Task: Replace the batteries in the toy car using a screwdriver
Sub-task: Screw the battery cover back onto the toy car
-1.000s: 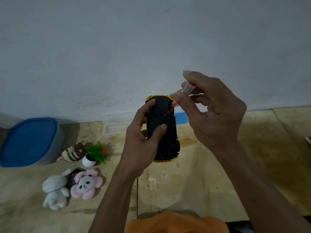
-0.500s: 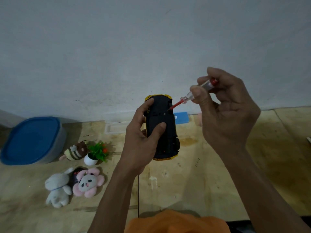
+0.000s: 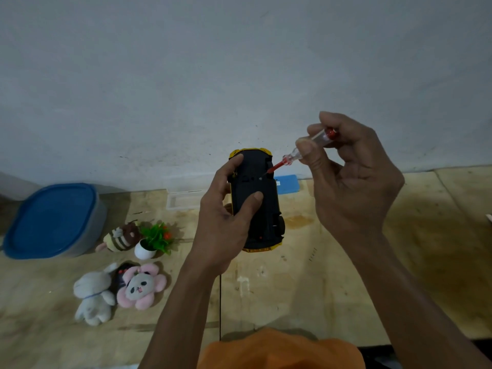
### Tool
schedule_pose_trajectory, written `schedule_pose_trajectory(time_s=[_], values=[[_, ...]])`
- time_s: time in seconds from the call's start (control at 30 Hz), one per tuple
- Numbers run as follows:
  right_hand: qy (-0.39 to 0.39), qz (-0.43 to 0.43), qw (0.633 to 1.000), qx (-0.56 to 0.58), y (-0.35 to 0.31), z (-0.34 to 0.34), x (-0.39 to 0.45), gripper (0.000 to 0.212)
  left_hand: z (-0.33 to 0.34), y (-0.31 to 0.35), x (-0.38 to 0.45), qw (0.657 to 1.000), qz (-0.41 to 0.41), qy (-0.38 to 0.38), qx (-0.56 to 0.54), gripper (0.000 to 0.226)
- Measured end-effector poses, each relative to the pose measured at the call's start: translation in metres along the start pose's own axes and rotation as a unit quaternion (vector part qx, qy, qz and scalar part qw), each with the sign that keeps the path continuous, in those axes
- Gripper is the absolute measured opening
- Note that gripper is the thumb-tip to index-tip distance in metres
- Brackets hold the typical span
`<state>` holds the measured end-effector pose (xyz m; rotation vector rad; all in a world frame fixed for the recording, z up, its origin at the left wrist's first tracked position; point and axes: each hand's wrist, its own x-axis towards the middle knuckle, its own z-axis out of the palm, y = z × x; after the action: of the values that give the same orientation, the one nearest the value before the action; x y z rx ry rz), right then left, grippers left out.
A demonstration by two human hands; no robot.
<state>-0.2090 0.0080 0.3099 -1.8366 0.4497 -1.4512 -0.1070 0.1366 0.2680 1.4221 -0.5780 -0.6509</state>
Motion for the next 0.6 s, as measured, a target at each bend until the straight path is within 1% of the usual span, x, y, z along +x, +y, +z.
schedule_pose_trajectory(time_s=[0.33,0.6], values=[[0.001,-0.003,1.0,-0.009,0.0002,-0.0023,-0.0004,0.029,0.0005,-0.0002,0.0005,1.0,-0.004,0.002,0.009,0.061],[-0.002,0.013,1.0,-0.002,0.0003,-0.002,-0.0022,0.029,0.0019,0.002,-0.0007,1.0,-0.011,0.001,0.001,0.062]])
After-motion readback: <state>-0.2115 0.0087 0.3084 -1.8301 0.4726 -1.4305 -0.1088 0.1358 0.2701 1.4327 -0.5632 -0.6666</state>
